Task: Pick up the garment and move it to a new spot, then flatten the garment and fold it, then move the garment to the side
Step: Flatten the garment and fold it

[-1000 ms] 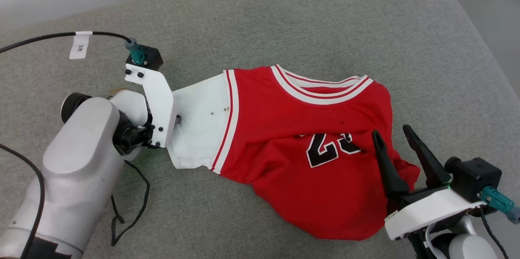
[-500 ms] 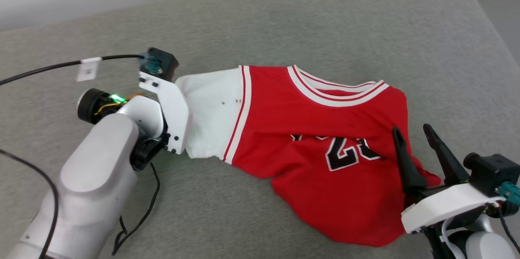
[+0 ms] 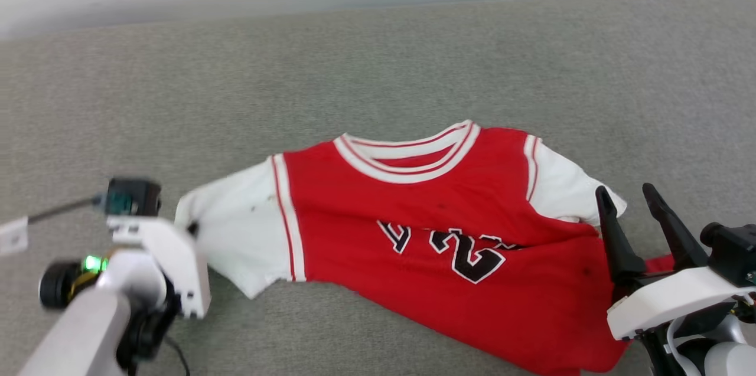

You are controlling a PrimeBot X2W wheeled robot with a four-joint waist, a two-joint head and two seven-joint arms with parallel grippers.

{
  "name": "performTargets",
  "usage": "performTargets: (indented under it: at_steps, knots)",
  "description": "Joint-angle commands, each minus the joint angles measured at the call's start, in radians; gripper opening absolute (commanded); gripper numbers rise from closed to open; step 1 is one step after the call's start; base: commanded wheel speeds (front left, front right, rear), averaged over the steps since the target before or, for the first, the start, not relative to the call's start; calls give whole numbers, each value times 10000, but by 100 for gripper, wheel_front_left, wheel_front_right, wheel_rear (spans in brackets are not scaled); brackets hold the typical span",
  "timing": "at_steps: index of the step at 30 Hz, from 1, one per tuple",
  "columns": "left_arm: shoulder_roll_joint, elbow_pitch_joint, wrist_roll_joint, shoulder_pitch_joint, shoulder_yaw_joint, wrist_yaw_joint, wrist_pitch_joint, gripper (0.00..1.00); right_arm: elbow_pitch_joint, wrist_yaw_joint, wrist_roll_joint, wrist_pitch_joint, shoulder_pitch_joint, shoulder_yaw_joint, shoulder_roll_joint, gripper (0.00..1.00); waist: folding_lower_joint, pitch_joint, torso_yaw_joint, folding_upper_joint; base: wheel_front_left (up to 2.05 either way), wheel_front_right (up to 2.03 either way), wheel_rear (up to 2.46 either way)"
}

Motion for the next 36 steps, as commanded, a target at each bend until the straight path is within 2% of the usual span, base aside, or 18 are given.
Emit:
performTargets:
  at_steps: [1, 4, 6, 7, 8, 9, 17, 25, 32, 36]
  knots:
    - [10, -84, -49, 339, 86, 142, -80, 0, -69, -7, -43, 19, -1, -39, -50, 100, -1, -72, 137, -1, 0, 0, 0]
    - [-139, -391, -435, 1281, 320, 452, -268, 0, -154, -7, -55, 73, 37, -182, -78, 100, -1, -109, 219, -1, 0, 0, 0]
    - [-321, -416, -630, 1794, 299, 478, -402, 0, -191, -7, -57, 146, 55, -270, -78, 100, -1, -160, 244, -1, 0, 0, 0]
    - [-430, -395, -703, 1970, 267, 417, -504, 9, -202, -7, -59, 156, 66, -312, -83, 100, -1, -208, 251, -1, 0, 0, 0]
    - [-508, -376, -684, 2063, 224, 367, -658, 87, -218, -7, -64, 181, 84, -364, -90, 100, -1, -266, 257, -1, 0, 0, 0]
    - [-590, -354, -660, 2130, 187, 341, -829, 100, -237, -7, -129, 206, 112, -419, -112, 100, -1, -338, 261, -1, 0, 0, 0]
    - [-1252, -576, 128, 1831, 428, 591, -3440, 100, -436, -7, -375, 518, 364, -552, -92, 100, -1, -1131, 258, -1, 0, 0, 0]
    - [-1784, -1511, 1026, 1958, 403, 734, -6002, 100, -717, -7, -454, 852, 708, -608, -27, 100, -1, -1652, 295, -1, 0, 0, 0]
    - [-2034, -2247, 1404, 2382, 423, 1112, -6715, 100, -763, -8, -169, 1236, 892, -1012, 39, 100, -1, -1822, 586, -1, 0, 0, 0]
    - [-2007, -2466, 1558, 2467, 369, 1150, -6804, 100, -153, -7, 298, 2068, 618, -1819, -69, 100, -1, -1778, 873, -1, 0, 0, 0]
